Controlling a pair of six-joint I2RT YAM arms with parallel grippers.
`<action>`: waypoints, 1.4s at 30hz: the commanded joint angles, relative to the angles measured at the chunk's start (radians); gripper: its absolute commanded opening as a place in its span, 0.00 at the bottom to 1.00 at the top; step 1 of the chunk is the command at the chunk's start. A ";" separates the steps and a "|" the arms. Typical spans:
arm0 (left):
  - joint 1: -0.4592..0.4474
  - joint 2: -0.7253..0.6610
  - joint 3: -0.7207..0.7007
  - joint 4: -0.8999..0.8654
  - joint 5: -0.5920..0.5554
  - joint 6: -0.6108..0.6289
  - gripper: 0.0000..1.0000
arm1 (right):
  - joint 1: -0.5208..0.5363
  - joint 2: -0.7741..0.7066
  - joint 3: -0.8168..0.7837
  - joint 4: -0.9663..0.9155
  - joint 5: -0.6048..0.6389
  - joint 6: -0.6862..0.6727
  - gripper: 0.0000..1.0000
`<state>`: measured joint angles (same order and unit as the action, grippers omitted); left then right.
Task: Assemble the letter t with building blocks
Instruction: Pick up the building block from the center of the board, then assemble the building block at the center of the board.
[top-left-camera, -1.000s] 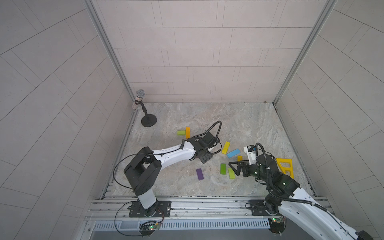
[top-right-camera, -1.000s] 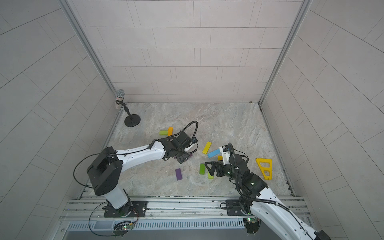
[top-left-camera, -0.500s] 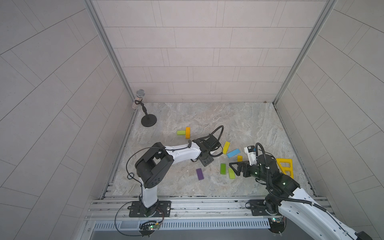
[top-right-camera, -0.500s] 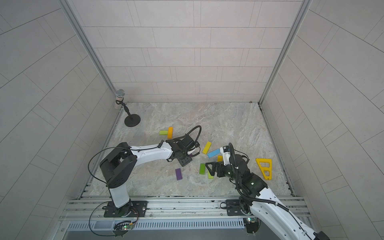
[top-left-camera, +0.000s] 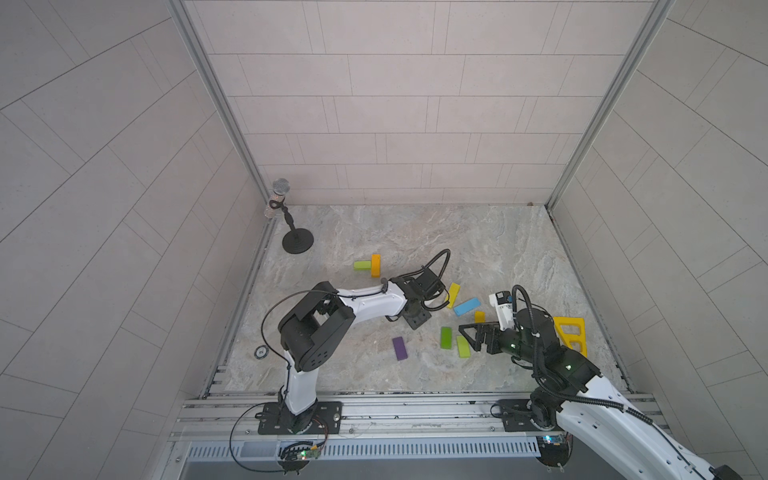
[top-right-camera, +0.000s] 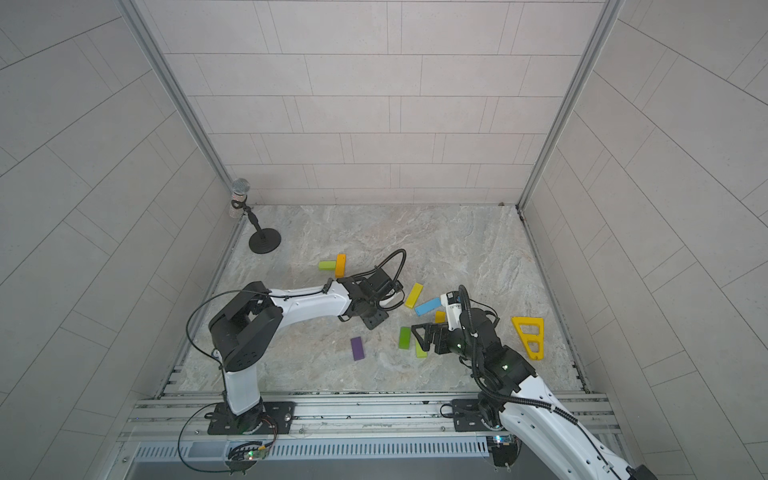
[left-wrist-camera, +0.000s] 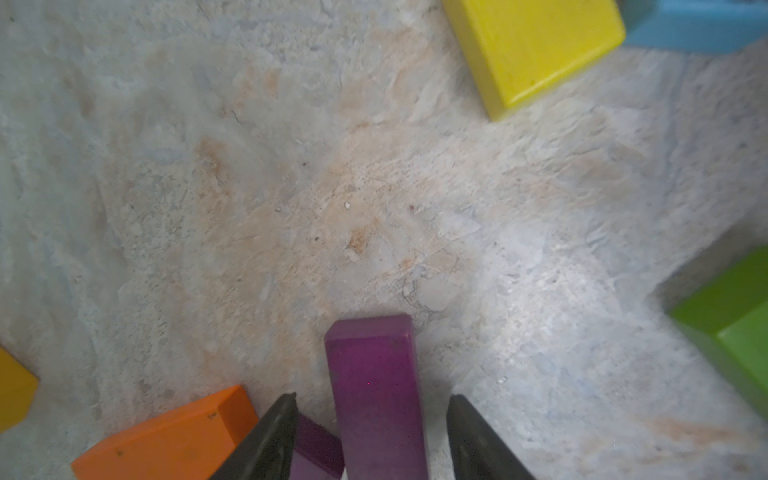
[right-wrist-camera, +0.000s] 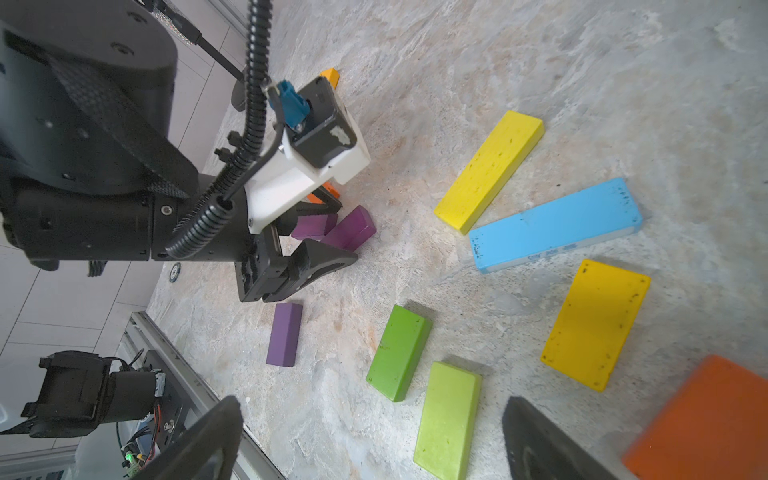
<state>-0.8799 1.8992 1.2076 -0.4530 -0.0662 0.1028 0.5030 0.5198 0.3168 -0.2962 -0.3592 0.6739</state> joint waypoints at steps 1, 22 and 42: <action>-0.007 0.013 0.025 -0.011 0.018 -0.018 0.58 | -0.004 -0.011 -0.019 0.000 -0.007 -0.004 1.00; -0.004 0.040 0.292 -0.304 -0.090 0.199 0.05 | -0.036 0.042 0.040 0.007 -0.042 -0.036 1.00; 0.255 0.094 0.463 -0.300 0.097 0.746 0.00 | -0.116 0.478 0.188 0.324 -0.170 -0.111 1.00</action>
<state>-0.6563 1.9606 1.6279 -0.7166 -0.0402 0.7635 0.3962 0.9459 0.4831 -0.0685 -0.4885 0.5755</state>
